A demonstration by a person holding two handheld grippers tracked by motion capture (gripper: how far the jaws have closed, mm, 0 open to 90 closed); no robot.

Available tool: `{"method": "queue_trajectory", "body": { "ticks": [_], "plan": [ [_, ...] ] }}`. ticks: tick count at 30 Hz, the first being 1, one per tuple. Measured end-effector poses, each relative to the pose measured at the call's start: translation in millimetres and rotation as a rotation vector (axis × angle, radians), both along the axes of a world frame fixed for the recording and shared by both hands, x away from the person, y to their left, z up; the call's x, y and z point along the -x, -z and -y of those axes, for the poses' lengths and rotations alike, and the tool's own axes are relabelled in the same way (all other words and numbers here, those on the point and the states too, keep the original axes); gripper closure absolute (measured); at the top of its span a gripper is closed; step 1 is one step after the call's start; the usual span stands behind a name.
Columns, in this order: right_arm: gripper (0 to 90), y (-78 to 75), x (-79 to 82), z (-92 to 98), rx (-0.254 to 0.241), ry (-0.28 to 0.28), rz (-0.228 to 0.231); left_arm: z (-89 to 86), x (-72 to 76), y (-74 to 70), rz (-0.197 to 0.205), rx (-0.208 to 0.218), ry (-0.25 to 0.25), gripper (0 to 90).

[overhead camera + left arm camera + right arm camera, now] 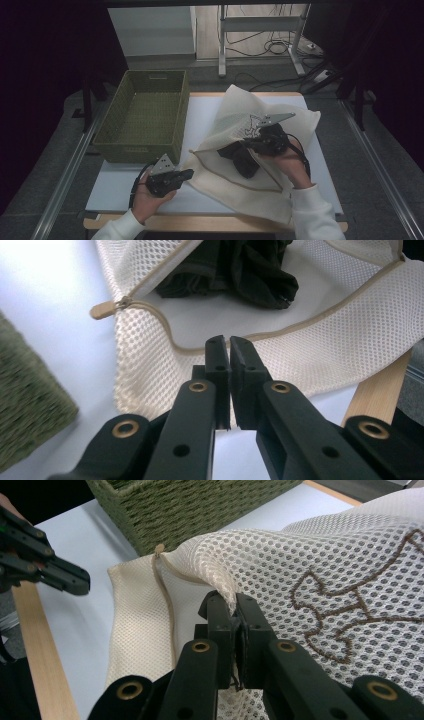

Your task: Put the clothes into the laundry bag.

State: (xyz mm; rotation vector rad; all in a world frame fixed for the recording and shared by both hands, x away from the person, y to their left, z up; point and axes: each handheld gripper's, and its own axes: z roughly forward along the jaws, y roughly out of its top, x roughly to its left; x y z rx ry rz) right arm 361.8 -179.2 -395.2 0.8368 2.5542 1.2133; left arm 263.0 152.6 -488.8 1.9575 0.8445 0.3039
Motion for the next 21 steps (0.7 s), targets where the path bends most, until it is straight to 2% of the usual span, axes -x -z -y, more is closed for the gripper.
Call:
{"method": "queue_trajectory", "body": {
  "ticks": [2,5,7,15,21],
  "plan": [
    [86.2,2.1,0.5,-1.1,0.003,-0.004,-0.006,-4.8,3.4,0.1,0.006,-0.005,-0.012,82.8],
    [86.2,6.2,0.9,-2.3,0.010,-0.013,-0.017,-12.4,9.3,1.3,0.022,-0.018,-0.041,71.4],
    [86.2,8.9,1.4,-3.5,0.010,-0.016,-0.026,-17.4,11.7,2.7,0.019,-0.017,-0.052,66.5],
    [86.1,19.0,8.7,-9.4,0.038,-0.042,-0.050,-30.3,17.8,7.5,0.003,-0.021,-0.079,55.6],
    [86.1,34.6,12.9,-14.9,0.074,-0.062,-0.080,-34.4,17.6,10.1,-0.005,-0.025,-0.094,45.3]
  ]
}}
